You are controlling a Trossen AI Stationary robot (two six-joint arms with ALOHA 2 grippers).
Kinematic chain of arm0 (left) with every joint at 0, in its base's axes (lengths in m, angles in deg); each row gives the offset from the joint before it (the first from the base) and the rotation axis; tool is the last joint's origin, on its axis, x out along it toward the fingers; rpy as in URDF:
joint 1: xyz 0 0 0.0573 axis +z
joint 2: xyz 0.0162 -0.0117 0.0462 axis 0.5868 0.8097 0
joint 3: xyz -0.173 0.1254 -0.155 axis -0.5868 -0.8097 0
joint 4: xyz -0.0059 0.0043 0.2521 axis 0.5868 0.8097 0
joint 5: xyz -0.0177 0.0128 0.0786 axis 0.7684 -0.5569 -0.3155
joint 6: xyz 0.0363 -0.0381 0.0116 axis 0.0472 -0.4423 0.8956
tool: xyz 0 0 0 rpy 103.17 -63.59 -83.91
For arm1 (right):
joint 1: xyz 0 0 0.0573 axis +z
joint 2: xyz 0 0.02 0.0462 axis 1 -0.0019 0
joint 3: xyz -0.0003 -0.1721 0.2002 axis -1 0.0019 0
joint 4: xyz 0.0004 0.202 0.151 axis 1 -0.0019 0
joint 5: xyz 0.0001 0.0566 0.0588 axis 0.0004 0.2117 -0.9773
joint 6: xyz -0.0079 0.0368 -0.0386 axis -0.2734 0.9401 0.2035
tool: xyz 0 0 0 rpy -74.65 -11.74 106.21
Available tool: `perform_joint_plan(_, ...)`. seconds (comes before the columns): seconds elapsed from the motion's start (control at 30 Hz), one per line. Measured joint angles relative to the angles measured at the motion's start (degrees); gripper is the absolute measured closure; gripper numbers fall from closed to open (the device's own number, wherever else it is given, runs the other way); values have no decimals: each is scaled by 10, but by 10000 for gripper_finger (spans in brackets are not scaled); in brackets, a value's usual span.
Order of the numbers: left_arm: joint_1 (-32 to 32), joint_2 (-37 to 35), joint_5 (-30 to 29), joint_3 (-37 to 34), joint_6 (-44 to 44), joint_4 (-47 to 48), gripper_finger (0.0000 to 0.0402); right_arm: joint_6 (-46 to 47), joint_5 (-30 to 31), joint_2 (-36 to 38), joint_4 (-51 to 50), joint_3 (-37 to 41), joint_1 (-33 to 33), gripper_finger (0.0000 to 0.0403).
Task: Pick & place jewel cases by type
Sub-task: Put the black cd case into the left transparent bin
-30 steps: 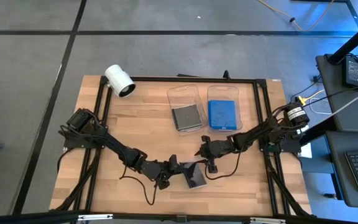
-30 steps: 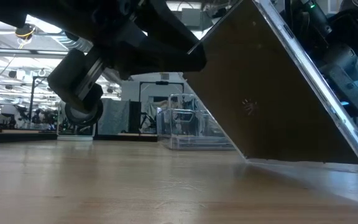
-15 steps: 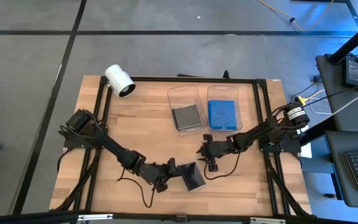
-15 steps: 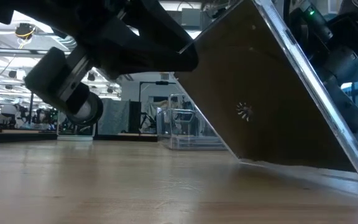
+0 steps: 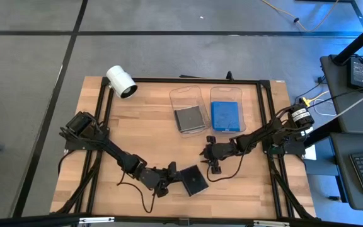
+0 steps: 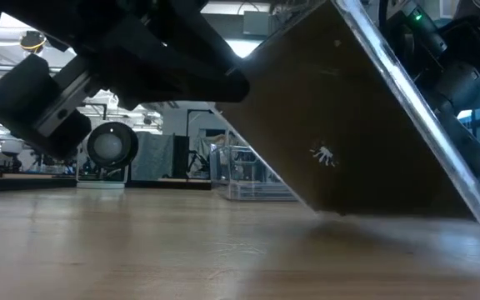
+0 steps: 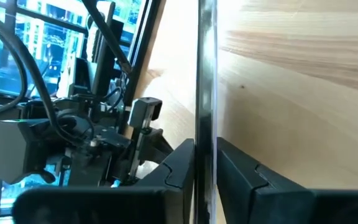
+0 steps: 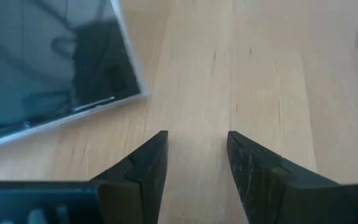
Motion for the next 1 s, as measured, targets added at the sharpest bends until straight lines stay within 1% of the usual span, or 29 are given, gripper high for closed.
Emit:
perform_joint_plan(0.17, -2, 0, 0, 0, -8, 2, 362, 7, 0, 0, 0, 0, 0, 233)
perform_joint_plan(0.3, -3, 0, 0, 0, -29, 3, 362, 7, 0, 0, 0, 0, 0, 233)
perform_joint_plan(0.37, -6, 0, -9, 0, -27, 2, 359, 8, 0, 0, 0, 0, 0, 233)
perform_joint_plan(0.5, -24, 0, -71, 6, 2, -10, 362, 9, 0, 0, -1, 0, 0, 233)
perform_joint_plan(0.6, -37, 0, -123, 14, 6, -11, 363, 26, -1, 10, -10, 1, 0, 233)
perform_joint_plan(0.67, -41, 0, -171, 16, 7, -11, 361, 34, -2, 25, -32, 2, 0, 233)
perform_joint_plan(0.73, -44, -7, -222, 16, 16, -10, 357, 40, -2, 48, -67, 2, 0, 233)
perform_joint_plan(0.83, -44, -28, -286, 16, 35, -11, 357, 58, -2, 90, -157, 2, 0, 233)
perform_joint_plan(0.9, -40, -48, -311, 16, 46, -10, 360, 74, -1, 120, -221, 2, 0, 233)
perform_joint_plan(1.0, -24, -87, -321, 5, 60, -8, 362, 102, 12, 160, -291, 2, 2, 233)
